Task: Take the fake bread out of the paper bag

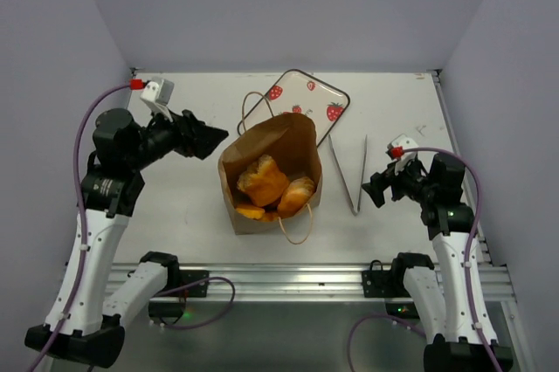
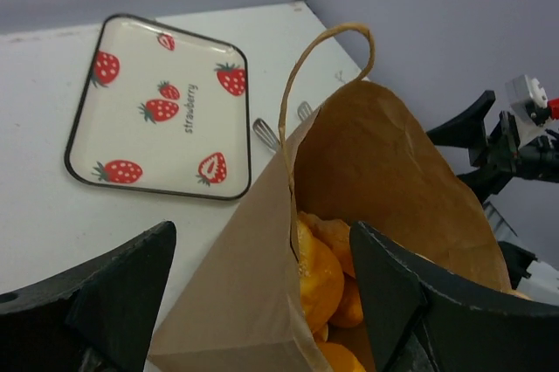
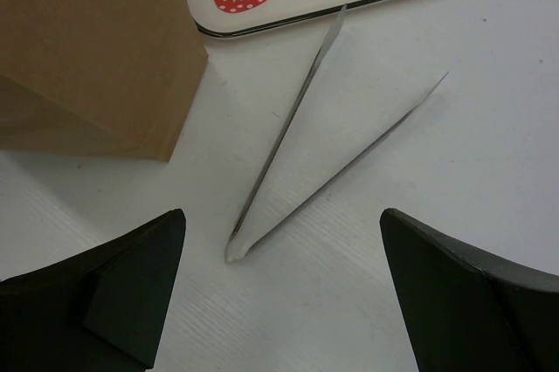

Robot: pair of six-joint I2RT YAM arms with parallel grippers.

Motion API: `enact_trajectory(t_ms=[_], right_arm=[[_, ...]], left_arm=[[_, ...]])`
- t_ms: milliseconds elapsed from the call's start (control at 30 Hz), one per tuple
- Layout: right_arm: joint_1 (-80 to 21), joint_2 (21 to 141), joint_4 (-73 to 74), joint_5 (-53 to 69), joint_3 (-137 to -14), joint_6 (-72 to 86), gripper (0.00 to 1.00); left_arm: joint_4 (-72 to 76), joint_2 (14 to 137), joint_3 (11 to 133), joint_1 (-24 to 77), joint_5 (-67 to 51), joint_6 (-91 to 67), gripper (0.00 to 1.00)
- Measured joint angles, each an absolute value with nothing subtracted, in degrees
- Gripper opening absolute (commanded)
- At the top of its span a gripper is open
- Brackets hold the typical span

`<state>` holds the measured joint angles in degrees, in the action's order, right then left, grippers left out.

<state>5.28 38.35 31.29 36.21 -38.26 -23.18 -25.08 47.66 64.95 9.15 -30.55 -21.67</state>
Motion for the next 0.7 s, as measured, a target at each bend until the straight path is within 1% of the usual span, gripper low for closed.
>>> enact_trajectory(t_ms=[200,400,500,567,633,667,700], right_arm=[[5.3,38.1,31.8,37.0,-38.3,-23.4,0.99],[5.3,38.1,31.8,37.0,-38.3,-23.4,0.99],[5.3,38.1,31.8,37.0,-38.3,-23.4,0.99],[5.3,38.2,31.8,37.0,-38.3,-23.4,0.99],[5.3,38.2,31.8,37.0,-38.3,-23.4,0.99],[5.3,38.2,31.8,37.0,-38.3,-23.4,0.99],[5.3,38.2,31.8,37.0,-38.3,-23.4,0.99]], left_arm=[[-28.8,54.7,65.2,9.1,-38.7,-18.9,0.78],[-29.9,58.7,65.9,9.7,-43.8,-16.6,0.72],[-30.4,59.3,66.1,11.4,-44.9,-15.6,0.65],[-30.6,59.9,66.4,13.1,-44.9,-15.3,0.63],[-30.6,60.9,66.6,14.9,-44.3,-15.1,0.57],[-31.0,61.6,67.0,16.0,-43.3,-14.8,0.52],[-31.2,62.5,67.2,17.2,-42.8,-14.4,0.5]])
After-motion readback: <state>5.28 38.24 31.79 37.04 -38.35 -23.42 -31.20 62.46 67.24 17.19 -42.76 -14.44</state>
